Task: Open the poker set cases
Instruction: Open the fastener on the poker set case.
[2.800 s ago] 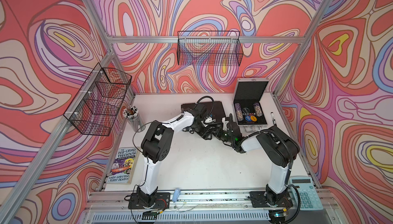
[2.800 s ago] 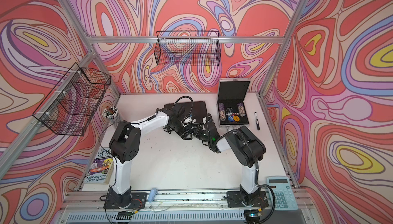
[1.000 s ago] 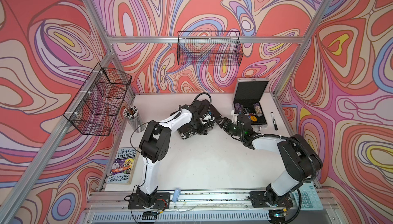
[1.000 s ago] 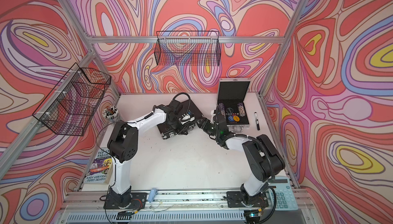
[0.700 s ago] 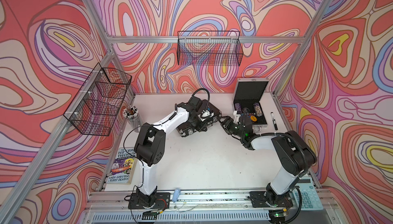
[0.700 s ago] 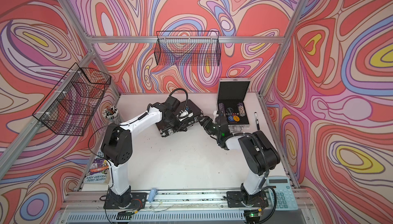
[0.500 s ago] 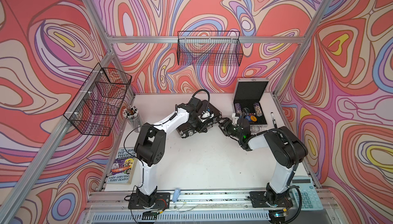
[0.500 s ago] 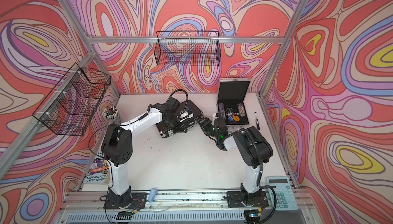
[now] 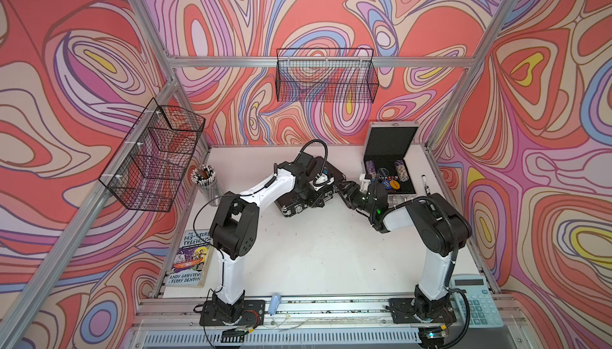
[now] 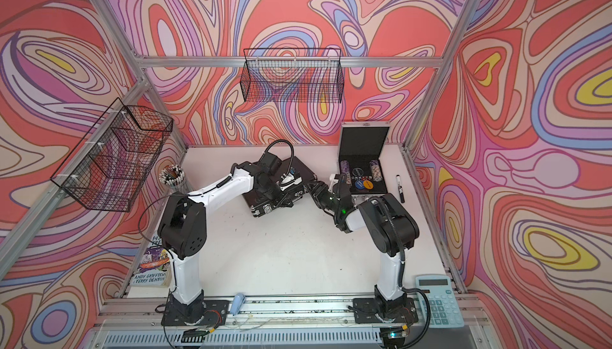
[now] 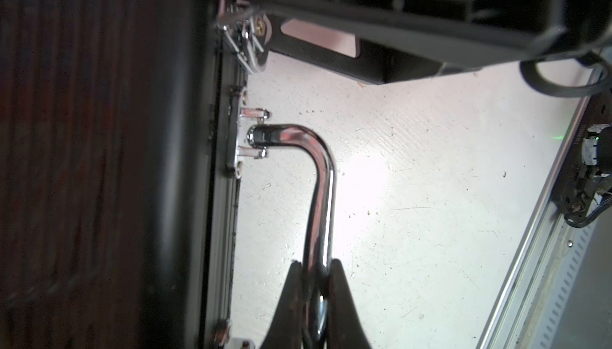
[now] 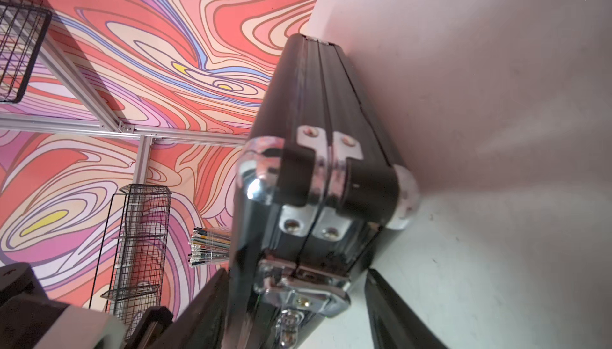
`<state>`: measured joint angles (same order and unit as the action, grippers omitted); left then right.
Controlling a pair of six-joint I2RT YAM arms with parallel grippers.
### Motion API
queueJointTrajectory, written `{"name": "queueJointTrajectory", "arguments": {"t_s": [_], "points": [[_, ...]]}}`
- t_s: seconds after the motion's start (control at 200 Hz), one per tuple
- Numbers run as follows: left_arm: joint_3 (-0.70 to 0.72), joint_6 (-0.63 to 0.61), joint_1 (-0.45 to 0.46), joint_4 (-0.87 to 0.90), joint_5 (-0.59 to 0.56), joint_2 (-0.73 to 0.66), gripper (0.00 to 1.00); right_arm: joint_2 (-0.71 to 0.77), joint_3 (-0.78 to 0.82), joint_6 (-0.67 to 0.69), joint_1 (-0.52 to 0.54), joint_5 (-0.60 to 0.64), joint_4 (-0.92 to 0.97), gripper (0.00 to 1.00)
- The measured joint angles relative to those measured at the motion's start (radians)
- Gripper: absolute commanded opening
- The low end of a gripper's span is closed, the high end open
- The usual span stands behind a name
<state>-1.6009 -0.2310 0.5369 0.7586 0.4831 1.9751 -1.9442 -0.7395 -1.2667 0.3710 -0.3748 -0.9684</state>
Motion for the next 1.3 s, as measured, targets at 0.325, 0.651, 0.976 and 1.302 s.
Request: {"name": "queueJointTrajectory", "arguments": {"t_s": [0.325, 0.651, 0.976, 1.302], "points": [[0.001, 0.008, 0.0, -0.013, 0.0, 0.0, 0.0, -0.008, 0.0, -0.018, 0.005, 0.001, -0.023, 0.46], [0.001, 0.008, 0.0, -0.014, 0.0, 0.0, 0.0, 0.005, 0.0, -0.022, 0.005, 0.001, -0.002, 0.38], [0.001, 0.016, 0.003, -0.026, -0.002, 0.007, 0.0, 0.058, 0.0, -0.005, 0.002, 0.014, 0.091, 0.33], [0.001, 0.018, 0.008, -0.024, 0.0, 0.026, 0.0, 0.106, 0.0, 0.035, 0.002, 0.022, 0.206, 0.32]]}}
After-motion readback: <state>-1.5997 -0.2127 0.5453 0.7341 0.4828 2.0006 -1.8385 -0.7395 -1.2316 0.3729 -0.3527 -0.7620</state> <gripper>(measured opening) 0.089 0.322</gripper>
